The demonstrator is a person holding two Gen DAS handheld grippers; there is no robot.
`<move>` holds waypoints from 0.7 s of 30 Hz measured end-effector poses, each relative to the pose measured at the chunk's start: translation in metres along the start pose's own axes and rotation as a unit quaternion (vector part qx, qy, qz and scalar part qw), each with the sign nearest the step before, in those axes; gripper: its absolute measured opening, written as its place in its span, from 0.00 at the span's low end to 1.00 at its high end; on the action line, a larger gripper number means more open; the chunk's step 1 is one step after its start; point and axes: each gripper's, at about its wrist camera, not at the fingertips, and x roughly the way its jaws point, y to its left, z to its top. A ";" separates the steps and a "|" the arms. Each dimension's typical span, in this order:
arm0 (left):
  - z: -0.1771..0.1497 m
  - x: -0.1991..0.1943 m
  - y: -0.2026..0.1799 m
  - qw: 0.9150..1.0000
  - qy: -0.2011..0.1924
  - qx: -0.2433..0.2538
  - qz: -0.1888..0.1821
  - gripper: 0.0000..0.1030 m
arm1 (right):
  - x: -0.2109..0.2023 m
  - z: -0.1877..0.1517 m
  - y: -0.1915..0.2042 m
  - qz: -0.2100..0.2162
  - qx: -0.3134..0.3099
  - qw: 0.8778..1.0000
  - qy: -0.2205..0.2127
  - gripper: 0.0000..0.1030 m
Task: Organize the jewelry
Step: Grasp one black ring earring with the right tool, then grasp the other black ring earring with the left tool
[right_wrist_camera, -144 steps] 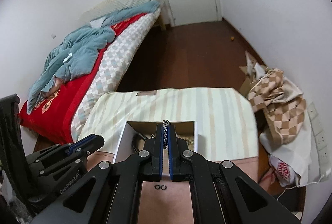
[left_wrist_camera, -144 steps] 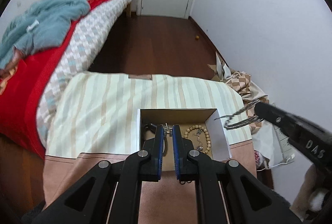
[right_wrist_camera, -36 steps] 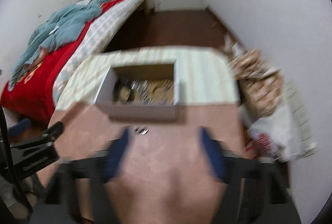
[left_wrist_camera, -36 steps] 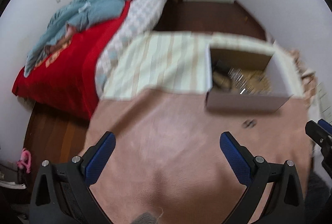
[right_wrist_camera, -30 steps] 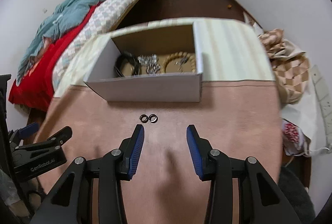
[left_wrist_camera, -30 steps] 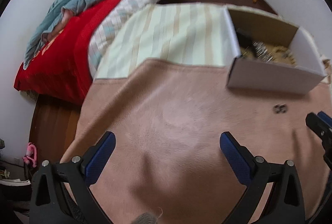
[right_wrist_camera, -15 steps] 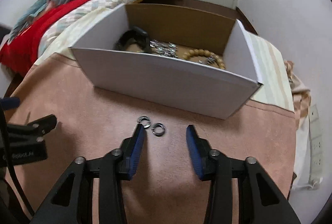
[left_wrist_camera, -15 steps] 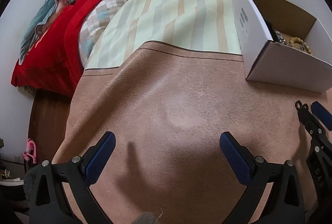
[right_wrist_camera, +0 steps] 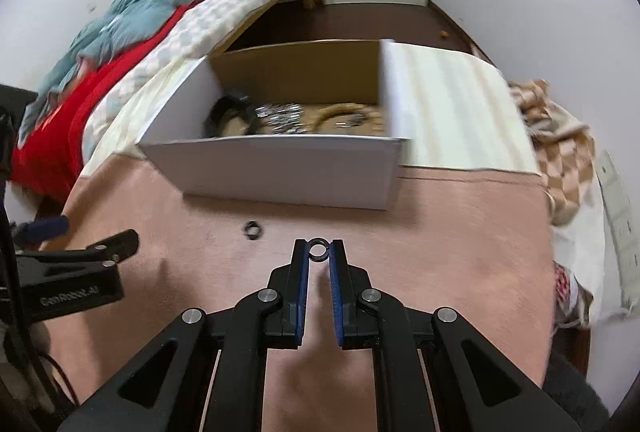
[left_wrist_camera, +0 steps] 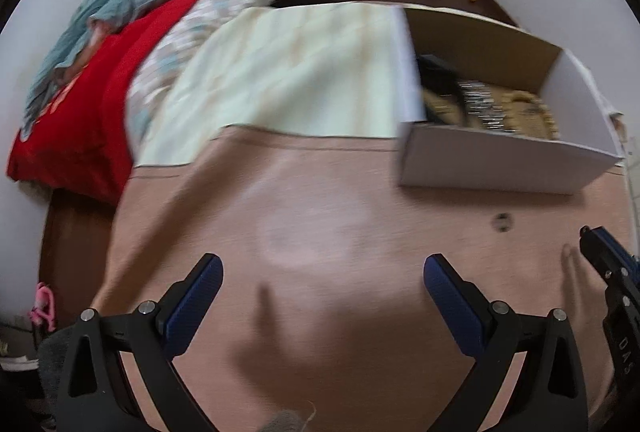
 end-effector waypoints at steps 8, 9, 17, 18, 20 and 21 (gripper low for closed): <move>0.006 0.013 -0.060 0.998 0.000 0.039 -0.041 0.95 | -0.013 -0.007 -0.047 -0.038 0.054 0.998 -0.006 0.10; 0.006 0.013 -0.065 0.998 -0.001 0.042 -0.043 0.93 | -0.014 -0.007 -0.051 -0.040 0.059 0.997 -0.006 0.10; 0.007 0.012 -0.084 0.997 -0.011 0.056 -0.050 0.66 | -0.017 -0.007 -0.070 -0.051 0.077 0.996 -0.013 0.10; 0.007 0.012 -0.086 0.997 -0.009 0.056 -0.053 0.62 | -0.016 -0.007 -0.070 -0.051 0.078 0.996 -0.013 0.10; 0.007 0.014 -0.084 0.997 -0.007 0.053 -0.059 0.54 | -0.015 -0.007 -0.070 -0.052 0.080 0.995 -0.013 0.10; 0.007 0.013 -0.084 0.997 -0.009 0.053 -0.058 0.51 | -0.014 -0.007 -0.070 -0.052 0.081 0.995 -0.012 0.10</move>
